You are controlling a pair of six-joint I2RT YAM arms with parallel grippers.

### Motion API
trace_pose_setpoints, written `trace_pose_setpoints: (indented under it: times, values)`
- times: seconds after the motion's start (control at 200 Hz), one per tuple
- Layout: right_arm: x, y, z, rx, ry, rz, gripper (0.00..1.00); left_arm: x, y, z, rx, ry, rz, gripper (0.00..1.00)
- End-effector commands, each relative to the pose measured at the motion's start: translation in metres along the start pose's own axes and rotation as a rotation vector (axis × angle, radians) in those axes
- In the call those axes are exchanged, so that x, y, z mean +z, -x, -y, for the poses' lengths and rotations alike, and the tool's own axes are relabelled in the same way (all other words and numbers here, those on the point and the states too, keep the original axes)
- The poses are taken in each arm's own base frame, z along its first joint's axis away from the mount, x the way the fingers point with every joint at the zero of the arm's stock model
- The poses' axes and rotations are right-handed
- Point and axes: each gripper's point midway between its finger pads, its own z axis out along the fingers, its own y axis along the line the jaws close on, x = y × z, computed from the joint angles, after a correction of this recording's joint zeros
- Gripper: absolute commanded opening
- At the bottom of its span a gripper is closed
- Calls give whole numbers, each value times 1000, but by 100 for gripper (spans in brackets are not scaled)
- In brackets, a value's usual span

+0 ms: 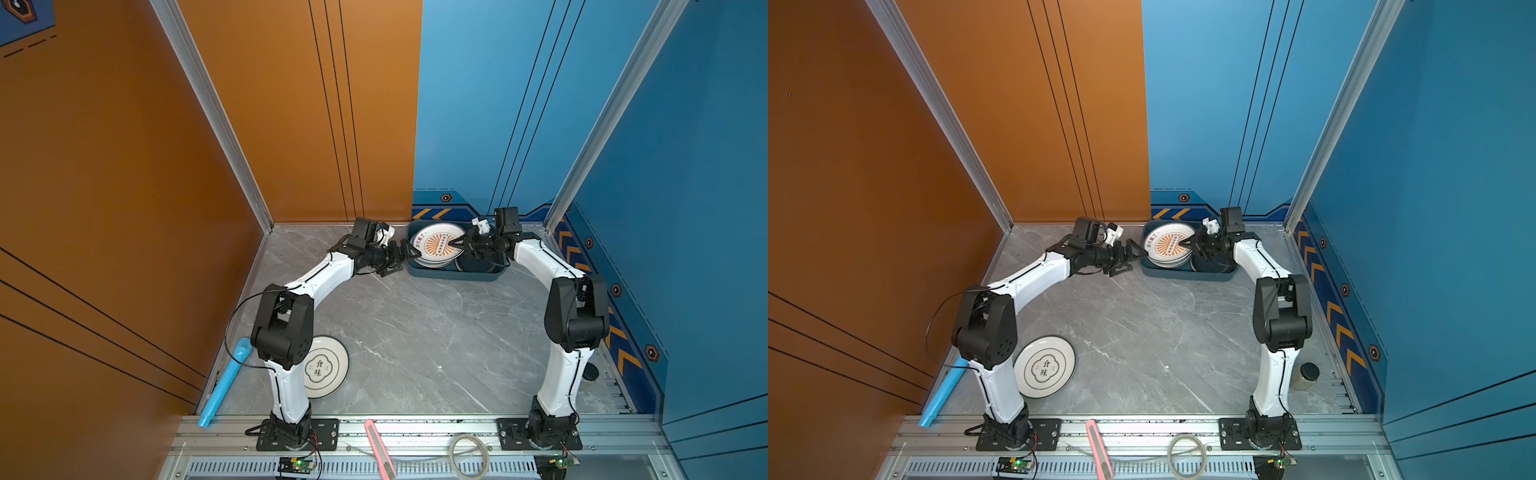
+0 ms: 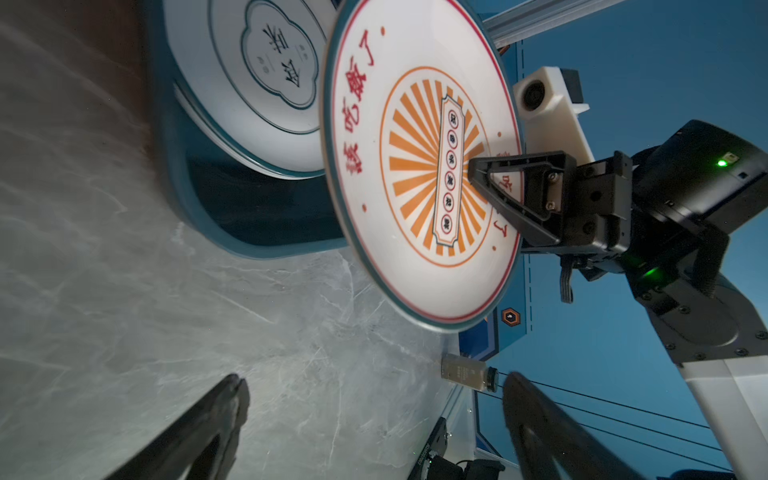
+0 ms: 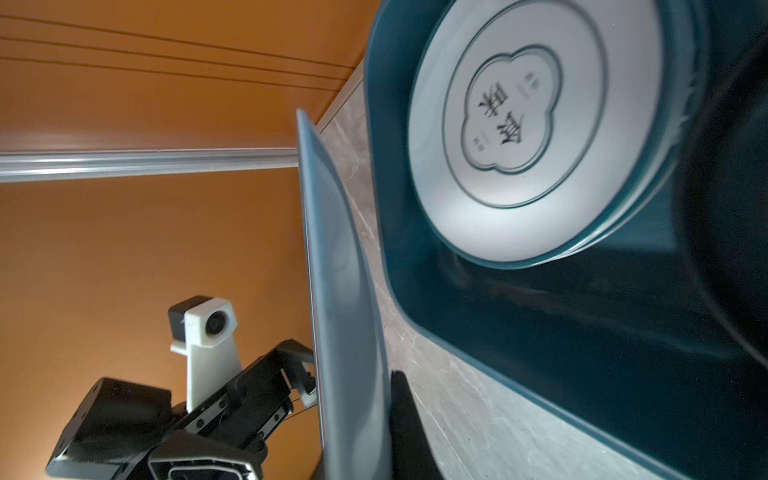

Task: Place the plates into the plastic bin on the countertop
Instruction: 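Lower the sunburst plate into the teal bin with the right gripper while left withdraws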

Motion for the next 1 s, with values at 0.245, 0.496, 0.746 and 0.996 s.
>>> trace_pose_setpoints:
  times: [0.245,0.496,0.746,0.996]
  values:
    - [15,33,51,44,-234,37,0,-66,7,-30,43,217,146,98]
    - [36,43,72,77,-271,22,0,-78,1,-44,17,239,140,98]
    - [48,51,85,125,-305,11,10,-80,4,-46,11,240,146,98]
    - [55,56,94,151,-329,10,30,-75,6,-47,5,232,133,98]
